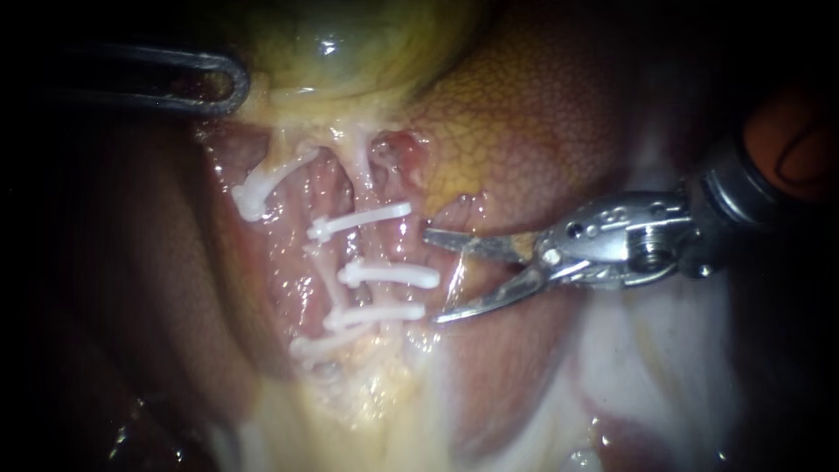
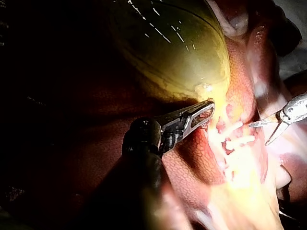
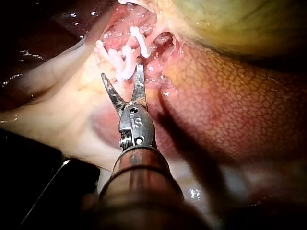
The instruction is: Go to the cutting position right tube
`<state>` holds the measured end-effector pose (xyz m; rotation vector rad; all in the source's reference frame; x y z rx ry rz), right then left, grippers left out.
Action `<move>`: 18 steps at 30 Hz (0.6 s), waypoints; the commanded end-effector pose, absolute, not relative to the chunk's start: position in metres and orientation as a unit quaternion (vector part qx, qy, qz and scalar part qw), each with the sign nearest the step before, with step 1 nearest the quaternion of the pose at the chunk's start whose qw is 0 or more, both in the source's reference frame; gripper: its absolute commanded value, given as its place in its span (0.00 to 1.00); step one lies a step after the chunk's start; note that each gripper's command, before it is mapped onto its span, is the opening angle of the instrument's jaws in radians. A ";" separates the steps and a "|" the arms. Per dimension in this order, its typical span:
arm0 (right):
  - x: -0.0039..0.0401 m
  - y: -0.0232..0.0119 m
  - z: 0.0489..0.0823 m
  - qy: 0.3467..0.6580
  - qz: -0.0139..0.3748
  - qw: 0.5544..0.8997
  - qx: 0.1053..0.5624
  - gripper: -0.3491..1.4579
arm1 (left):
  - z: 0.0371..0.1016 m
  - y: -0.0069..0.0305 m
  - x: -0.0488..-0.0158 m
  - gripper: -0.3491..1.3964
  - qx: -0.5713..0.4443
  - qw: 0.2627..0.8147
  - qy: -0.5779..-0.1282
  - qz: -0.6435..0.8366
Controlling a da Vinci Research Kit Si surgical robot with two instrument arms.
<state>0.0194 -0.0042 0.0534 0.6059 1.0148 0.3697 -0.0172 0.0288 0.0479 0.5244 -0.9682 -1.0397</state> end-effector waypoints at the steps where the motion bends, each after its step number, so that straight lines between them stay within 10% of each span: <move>1: 0.0194 -0.0041 0.0541 0.472 0.181 0.813 0.289 0.87 | 0.0479 0.0288 -0.0173 0.00 0.238 0.727 -0.439 -0.472; 18: 0.0215 -0.0033 0.0587 0.456 0.234 0.777 0.365 0.84 | 0.0480 0.0288 -0.0174 0.00 0.237 0.727 -0.439 -0.472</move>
